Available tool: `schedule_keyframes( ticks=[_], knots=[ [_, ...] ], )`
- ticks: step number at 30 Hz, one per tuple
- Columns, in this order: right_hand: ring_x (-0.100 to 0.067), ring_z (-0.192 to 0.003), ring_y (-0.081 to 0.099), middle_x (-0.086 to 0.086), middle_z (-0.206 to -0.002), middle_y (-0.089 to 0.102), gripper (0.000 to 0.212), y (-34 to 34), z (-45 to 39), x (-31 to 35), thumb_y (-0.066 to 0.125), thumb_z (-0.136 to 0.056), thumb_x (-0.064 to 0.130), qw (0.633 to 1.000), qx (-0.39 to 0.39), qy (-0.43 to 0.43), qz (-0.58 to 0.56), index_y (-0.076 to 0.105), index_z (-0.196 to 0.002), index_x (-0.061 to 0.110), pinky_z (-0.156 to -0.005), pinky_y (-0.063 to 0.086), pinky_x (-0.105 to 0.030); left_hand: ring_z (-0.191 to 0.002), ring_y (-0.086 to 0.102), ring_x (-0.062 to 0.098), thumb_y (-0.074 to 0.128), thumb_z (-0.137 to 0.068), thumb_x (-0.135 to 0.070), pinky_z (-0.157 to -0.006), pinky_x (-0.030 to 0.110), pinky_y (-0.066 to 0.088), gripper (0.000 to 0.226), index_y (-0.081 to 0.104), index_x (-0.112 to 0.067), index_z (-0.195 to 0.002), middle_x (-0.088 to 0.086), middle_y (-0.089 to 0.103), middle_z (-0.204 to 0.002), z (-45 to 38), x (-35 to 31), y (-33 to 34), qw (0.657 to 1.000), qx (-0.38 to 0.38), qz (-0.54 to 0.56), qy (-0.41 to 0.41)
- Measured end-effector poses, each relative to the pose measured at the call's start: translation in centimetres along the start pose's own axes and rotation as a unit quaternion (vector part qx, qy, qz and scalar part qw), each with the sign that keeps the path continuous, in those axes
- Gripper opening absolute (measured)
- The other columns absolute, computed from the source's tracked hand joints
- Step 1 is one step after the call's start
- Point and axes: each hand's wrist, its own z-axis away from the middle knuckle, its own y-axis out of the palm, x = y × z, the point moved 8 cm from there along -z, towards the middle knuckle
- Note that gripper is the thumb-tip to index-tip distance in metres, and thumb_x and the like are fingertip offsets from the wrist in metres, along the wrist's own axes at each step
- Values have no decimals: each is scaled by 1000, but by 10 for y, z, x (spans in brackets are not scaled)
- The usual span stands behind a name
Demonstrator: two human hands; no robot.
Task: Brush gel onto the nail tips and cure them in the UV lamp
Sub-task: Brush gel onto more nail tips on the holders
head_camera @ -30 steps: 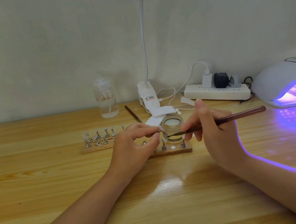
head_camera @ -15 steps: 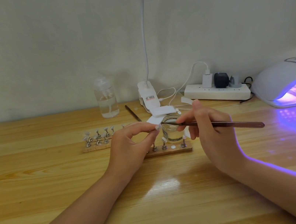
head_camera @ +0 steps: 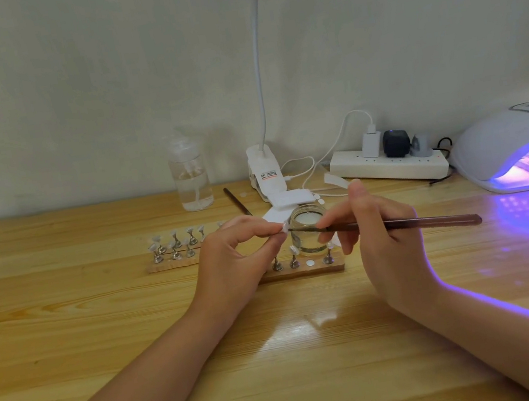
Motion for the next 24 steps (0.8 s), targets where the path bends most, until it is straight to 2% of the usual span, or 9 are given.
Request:
schedule_keyframes(
  ticks=[3,7,10,13,17,20,24],
  knots=[
    [-3,-46,49,3,-57,66,43,-1,-1,-2,44,-92,37,1000,-1,4,10,68,-67,11,-49,41,-14,-76,60,1,73,-72,-6,-76,8,41,19,70,-25,-78,-3,67,-78,0,0,0,1000,-3,0,1],
    [-1,-51,56,-1,-60,66,41,5,1,-2,41,-85,36,999,23,2,23,69,-68,12,-57,42,-12,-76,59,0,73,-72,-6,-76,8,41,23,69,-29,-76,-6,66,-78,1,0,-1,1000,-6,0,-3],
    [-2,-47,54,-4,-55,64,47,5,2,-2,41,-93,35,1000,25,1,16,68,-63,12,-51,41,-13,-77,59,1,73,-71,-5,-76,8,41,25,69,-28,-77,-4,66,-79,0,0,0,1000,0,-3,-1],
    [-5,-45,54,-2,-51,63,47,3,2,-2,39,-90,31,1000,21,2,11,67,-59,9,-49,40,-14,-77,59,3,73,-72,-5,-76,8,42,24,69,-27,-77,-3,66,-78,1,0,0,1000,1,-4,-5],
    [-3,-44,50,2,-55,64,43,-1,-1,-2,45,-93,34,1000,1,1,9,67,-63,12,-46,39,-14,-76,59,3,73,-72,-4,-75,7,41,23,69,-26,-77,-3,66,-78,1,-1,0,1000,2,-4,-3],
    [0,-49,53,5,-59,66,39,1,-1,-4,42,-85,39,1000,6,9,21,68,-67,16,-53,41,-12,-77,59,4,73,-72,-5,-75,8,42,23,69,-27,-77,-3,66,-78,1,0,0,1000,3,-3,-4],
    [-1,-49,56,-1,-57,65,42,4,0,-4,43,-91,36,1000,21,5,17,68,-66,14,-58,42,-9,-75,59,2,74,-71,-4,-75,9,42,26,68,-29,-76,-5,66,-77,1,0,0,1000,0,-2,-1]
  ],
)
